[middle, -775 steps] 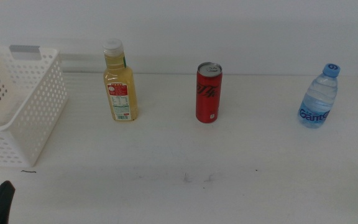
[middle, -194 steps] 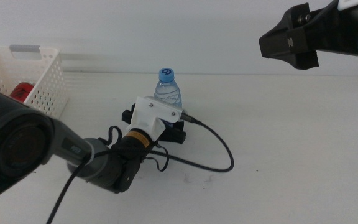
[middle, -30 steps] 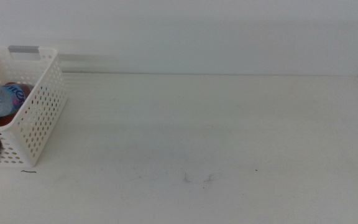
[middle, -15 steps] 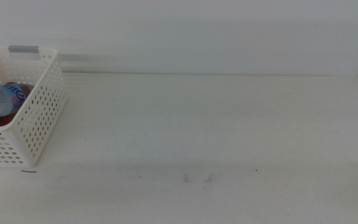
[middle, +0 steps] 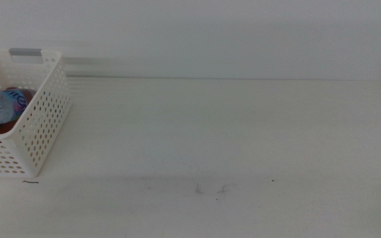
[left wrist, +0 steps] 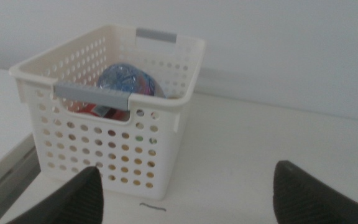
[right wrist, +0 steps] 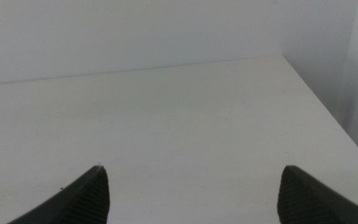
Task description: Use arms to grab the bottles and put them into the dustbin to the left of the table.
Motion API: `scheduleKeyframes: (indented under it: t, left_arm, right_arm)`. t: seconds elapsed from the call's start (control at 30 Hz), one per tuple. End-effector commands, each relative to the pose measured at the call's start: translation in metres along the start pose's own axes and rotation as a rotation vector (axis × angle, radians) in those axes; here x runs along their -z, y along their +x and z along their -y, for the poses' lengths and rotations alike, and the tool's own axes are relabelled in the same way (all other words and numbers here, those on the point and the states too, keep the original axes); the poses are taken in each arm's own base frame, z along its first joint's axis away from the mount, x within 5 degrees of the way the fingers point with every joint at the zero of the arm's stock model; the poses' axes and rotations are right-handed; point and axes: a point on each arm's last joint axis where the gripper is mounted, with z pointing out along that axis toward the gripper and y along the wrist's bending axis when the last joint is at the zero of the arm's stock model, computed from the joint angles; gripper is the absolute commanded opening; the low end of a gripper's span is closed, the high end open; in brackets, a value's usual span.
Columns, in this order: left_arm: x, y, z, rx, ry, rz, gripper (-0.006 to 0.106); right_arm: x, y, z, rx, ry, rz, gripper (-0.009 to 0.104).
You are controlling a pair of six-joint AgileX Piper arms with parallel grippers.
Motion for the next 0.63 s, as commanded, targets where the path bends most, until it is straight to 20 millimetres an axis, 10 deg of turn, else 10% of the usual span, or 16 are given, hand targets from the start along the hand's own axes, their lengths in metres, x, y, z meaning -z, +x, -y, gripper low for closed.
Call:
scheduleKeyframes:
  t: [0.0,0.6]
  left_arm:
    - [0.0004,-0.0035,0.0004,0.022,0.005,0.040,0.094]
    - [0.0006,-0.0045,0.0035,-0.013,0.061,0.047,0.094]
  right_arm:
    - [0.0000,-0.0001,0.0006,0.010,0.008,0.012,0.088]
    - [0.0000,-0.0001,0.0006,0.010,0.008,0.012,0.088]
